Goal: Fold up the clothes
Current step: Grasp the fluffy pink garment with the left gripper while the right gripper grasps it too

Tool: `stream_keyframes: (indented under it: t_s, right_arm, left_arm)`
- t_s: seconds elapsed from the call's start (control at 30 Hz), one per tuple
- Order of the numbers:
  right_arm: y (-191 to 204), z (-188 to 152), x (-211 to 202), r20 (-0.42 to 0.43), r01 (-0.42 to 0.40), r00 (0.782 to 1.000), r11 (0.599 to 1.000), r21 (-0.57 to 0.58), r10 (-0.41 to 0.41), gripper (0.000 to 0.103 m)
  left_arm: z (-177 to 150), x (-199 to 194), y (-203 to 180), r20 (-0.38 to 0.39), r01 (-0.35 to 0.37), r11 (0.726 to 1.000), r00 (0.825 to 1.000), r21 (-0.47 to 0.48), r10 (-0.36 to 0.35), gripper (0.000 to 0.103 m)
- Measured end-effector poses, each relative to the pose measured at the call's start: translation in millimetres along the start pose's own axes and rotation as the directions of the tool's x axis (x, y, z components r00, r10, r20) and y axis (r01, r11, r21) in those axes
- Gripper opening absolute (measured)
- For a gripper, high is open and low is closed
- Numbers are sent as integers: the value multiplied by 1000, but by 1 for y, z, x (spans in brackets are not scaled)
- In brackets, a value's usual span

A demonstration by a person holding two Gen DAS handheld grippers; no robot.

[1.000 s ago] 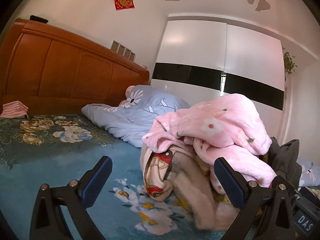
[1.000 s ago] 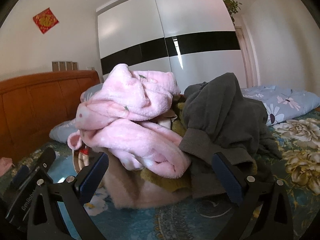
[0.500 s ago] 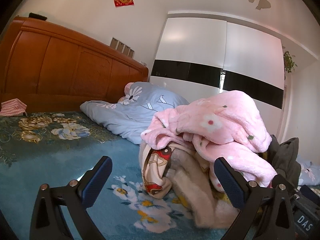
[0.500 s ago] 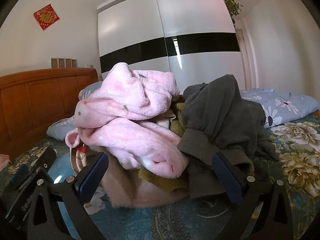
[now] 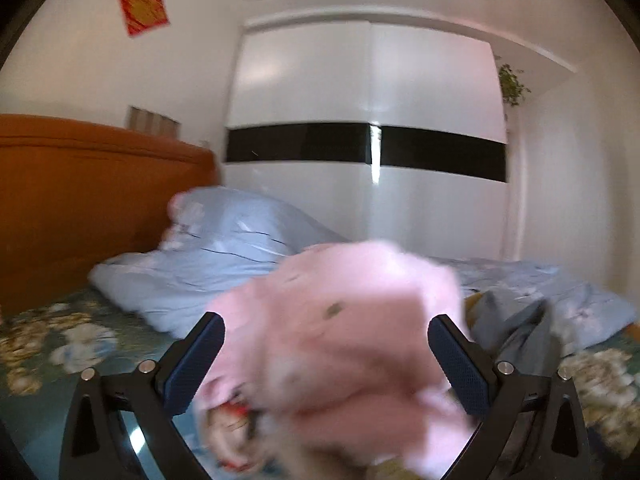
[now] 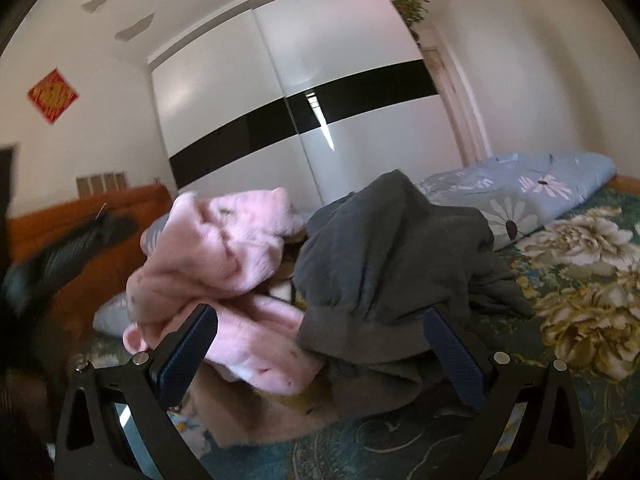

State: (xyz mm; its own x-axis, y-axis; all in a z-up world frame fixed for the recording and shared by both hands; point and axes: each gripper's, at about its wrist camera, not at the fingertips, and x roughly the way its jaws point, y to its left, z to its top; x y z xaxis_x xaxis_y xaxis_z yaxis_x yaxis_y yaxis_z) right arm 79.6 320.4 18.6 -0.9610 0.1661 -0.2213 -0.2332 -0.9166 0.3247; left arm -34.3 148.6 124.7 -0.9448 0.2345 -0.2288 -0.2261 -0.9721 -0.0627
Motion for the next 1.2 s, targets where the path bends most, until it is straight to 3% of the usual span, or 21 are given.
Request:
stream_keyframes:
  t_s: [0.07,0.17,0.23,0.27,0.3,0.4,0.57,0.77,0.87,1.0,1.07,1.2]
  right_arm:
    - [-4,1,0,-2,1,1000,1000,16,-1,103]
    - [-3,-1,0,-16,-6,1000,1000,5,6,103]
    - [0,-1,0,-23,-18,1000,1000,-10,17,103]
    - [1,-1,0,-27,-23,999,1000,-17,23,103]
    - [1,-1,0,-26,-27,999,1000,-17,26,103]
    - [0,0,-2,-28,-41,999,999,-11,40,103]
    - [-3,4,-4,-27,-54,998,998,19,55,103]
    - [-5,11,-16,-7,-139,990,984,110,140,103]
    - [3,14,-28,22,-175,985,977,123,173,103]
    - [18,18,-37,4,-255,966,955,150,257,103]
    - [25,15,-42,-7,-312,948,933,180,319,103]
    - [36,-2,-39,-119,-426,879,872,240,463,103]
  left_arm:
    - [12,21,-14,-44,11,1000,999,21,-10,103]
    - [18,54,-32,-129,-30,998,991,62,38,102]
    - [17,68,-36,-165,-80,995,982,63,89,86]
    - [16,72,-36,-182,-95,994,978,53,103,63]
    - [17,75,-32,-205,-104,994,973,30,108,33]
    - [21,77,-19,-234,-144,989,963,-26,134,16]
    - [47,17,2,-126,-158,985,981,-62,150,13]
    - [62,-102,57,-18,-129,981,992,-145,128,13]
    - [37,-160,87,-5,-134,977,991,-164,135,13]
    - [-25,-213,131,-67,-195,954,981,-228,184,13]
    - [-62,-232,158,-121,-242,928,969,-285,216,13]
    - [-131,-264,208,-231,-348,854,933,-387,275,13]
